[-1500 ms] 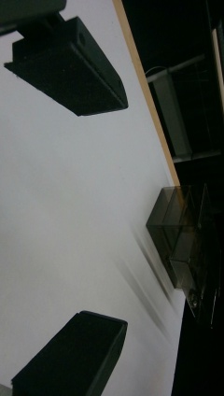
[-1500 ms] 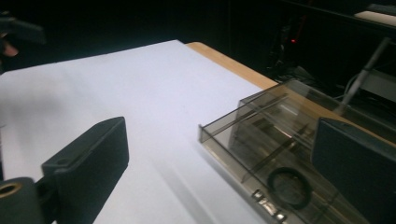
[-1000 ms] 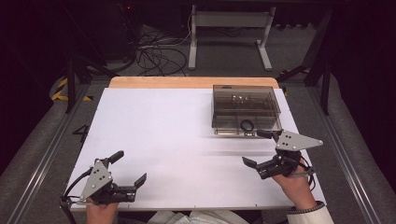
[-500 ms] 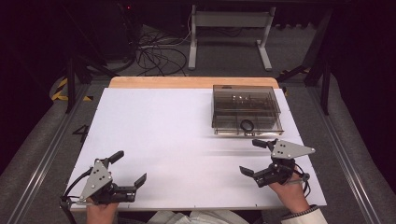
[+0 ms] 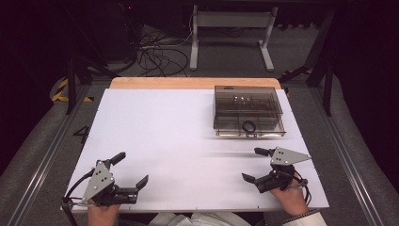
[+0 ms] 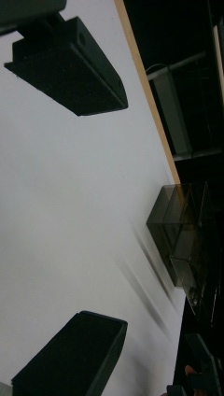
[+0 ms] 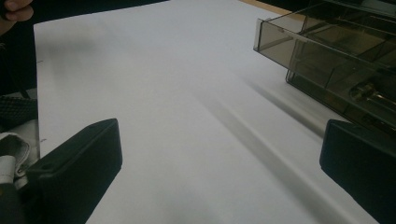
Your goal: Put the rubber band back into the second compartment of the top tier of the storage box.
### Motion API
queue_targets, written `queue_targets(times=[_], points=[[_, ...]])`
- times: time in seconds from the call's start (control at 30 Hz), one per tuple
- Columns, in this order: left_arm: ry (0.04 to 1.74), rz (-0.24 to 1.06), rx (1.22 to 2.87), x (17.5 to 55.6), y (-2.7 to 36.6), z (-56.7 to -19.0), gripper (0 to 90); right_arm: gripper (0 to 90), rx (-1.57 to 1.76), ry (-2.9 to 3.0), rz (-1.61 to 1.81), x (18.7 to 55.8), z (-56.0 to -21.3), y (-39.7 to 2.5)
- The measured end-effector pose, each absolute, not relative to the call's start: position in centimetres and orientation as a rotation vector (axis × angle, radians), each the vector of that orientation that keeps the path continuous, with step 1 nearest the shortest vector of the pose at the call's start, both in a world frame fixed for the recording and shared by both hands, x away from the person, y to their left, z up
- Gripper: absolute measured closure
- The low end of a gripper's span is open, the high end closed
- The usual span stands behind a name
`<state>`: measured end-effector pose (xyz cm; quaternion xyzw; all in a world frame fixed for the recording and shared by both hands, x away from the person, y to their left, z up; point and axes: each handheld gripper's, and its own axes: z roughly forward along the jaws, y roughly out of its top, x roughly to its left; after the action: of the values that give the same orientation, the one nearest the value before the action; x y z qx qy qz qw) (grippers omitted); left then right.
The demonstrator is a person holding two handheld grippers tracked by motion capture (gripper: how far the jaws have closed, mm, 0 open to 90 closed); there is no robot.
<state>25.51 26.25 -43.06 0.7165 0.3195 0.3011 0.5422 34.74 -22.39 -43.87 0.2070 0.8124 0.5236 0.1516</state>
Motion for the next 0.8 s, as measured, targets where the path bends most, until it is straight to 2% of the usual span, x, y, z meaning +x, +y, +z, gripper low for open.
queue_targets(times=[0.5, 0.8], points=[[0.755, 0.707, 1.713, 25.6, 26.0, -43.4, 0.8, 0.0, 0.643, 2.383, 1.489, 34.6, -46.2, -22.1], [0.755, 0.701, 1.714, 25.7, 26.1, -43.4, 0.8, 0.0, 0.628, 2.369, 1.507, 34.6, -46.3, -21.8]])
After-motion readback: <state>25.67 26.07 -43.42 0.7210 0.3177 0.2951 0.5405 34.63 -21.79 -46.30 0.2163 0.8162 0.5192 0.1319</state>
